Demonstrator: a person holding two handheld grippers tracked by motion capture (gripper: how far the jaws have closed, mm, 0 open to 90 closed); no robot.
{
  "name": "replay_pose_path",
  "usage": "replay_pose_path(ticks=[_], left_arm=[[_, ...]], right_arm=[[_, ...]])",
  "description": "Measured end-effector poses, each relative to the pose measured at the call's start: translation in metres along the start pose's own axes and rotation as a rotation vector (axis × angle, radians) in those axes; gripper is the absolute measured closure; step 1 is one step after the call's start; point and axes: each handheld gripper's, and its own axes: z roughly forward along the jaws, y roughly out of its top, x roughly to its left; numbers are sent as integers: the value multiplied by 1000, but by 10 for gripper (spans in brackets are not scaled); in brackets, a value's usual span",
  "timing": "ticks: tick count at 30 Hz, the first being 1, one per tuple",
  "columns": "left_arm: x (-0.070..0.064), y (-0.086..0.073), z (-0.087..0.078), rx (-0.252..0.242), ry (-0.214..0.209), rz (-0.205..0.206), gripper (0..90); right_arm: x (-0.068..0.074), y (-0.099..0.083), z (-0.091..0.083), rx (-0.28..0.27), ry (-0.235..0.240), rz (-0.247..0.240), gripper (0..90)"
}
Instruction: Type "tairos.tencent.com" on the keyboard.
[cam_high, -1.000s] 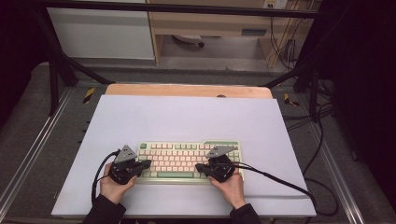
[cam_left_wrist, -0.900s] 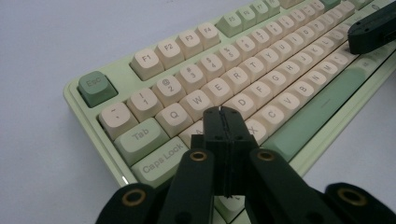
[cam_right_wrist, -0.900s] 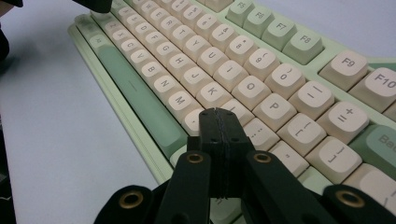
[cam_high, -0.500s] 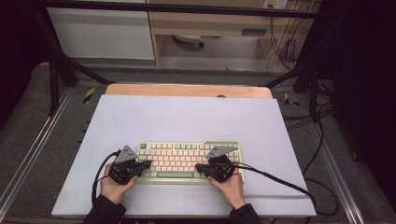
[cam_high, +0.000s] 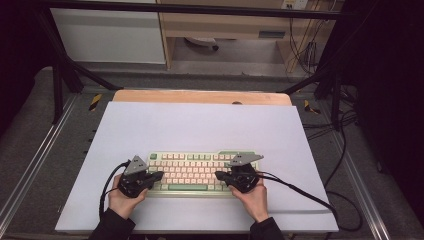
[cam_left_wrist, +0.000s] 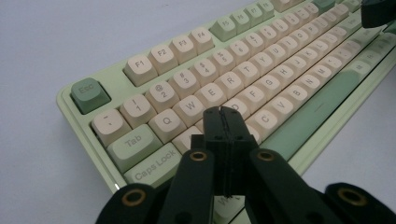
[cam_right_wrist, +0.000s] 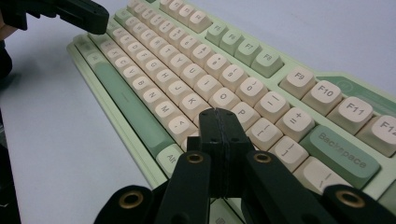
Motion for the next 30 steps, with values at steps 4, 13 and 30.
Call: replay_pose_path(ticks=[4, 13, 30], left_arm=[[0, 1, 1, 1, -1, 1, 900], [-3, 2, 2, 1, -1, 7, 900], [-14, 8, 10, 3, -15, 29, 900]], right_arm=[[-2, -1, -2, -5, -2, 2, 900], [-4, -1, -4, -6, -9, 4, 900], [-4, 0, -7, -16, -10, 1, 900]])
